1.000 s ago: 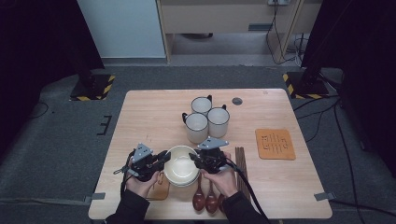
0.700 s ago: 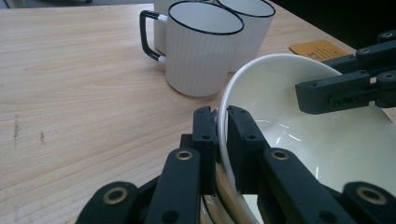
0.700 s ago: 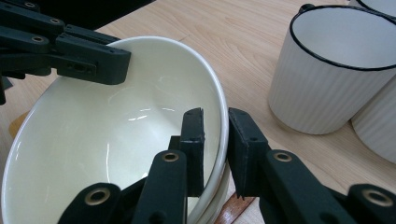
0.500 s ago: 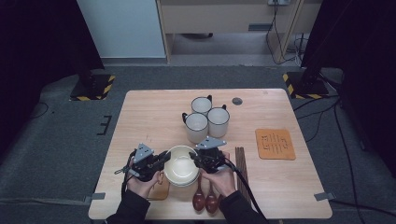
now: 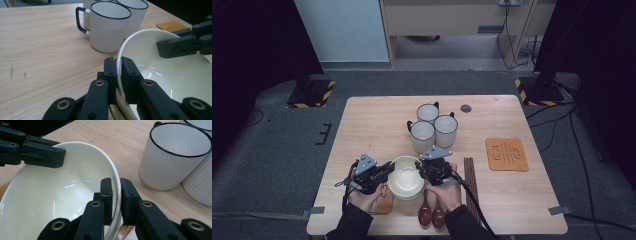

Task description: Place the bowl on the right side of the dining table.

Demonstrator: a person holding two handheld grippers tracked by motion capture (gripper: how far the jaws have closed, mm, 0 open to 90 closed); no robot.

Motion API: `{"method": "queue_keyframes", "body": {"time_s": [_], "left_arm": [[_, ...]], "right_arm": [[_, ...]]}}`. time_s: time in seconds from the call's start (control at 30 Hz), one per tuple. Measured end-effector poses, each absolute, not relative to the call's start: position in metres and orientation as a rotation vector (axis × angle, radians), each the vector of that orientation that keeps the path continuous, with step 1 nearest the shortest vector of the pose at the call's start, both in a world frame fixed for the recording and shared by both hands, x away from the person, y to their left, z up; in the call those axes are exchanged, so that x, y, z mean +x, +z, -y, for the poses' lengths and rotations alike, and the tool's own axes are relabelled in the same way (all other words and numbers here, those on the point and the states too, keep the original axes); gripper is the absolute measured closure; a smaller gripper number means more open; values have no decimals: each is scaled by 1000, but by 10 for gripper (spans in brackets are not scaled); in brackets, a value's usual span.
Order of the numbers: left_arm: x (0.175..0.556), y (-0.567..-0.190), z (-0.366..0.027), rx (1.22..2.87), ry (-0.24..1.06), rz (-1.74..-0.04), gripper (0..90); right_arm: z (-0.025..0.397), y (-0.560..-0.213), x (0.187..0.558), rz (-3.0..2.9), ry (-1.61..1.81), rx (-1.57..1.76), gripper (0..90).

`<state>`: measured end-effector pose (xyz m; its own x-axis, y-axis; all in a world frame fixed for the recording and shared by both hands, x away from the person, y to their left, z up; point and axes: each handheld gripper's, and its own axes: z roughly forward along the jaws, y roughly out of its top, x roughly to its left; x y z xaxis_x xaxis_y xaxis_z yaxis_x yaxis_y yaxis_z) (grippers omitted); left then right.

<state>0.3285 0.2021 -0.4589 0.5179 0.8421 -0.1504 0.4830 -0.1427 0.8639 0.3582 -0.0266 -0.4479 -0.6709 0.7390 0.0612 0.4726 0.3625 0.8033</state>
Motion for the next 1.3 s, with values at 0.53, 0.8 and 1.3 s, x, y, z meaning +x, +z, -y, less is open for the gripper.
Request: {"method": "queue_keyframes", "body": {"time_s": [0.53, 0.8, 1.3], "left_arm": [[329, -460, -204, 1784, 450, -1103, 814], [329, -458, -204, 1764, 437, -1098, 770], [329, -455, -198, 1719, 448, -1150, 809]], "right_arm": [[26, -447, 359, -2302, 1226, 1106, 824], [28, -442, 359, -2279, 1249, 1100, 825], [27, -432, 350, -2227, 1239, 1063, 825]]}}
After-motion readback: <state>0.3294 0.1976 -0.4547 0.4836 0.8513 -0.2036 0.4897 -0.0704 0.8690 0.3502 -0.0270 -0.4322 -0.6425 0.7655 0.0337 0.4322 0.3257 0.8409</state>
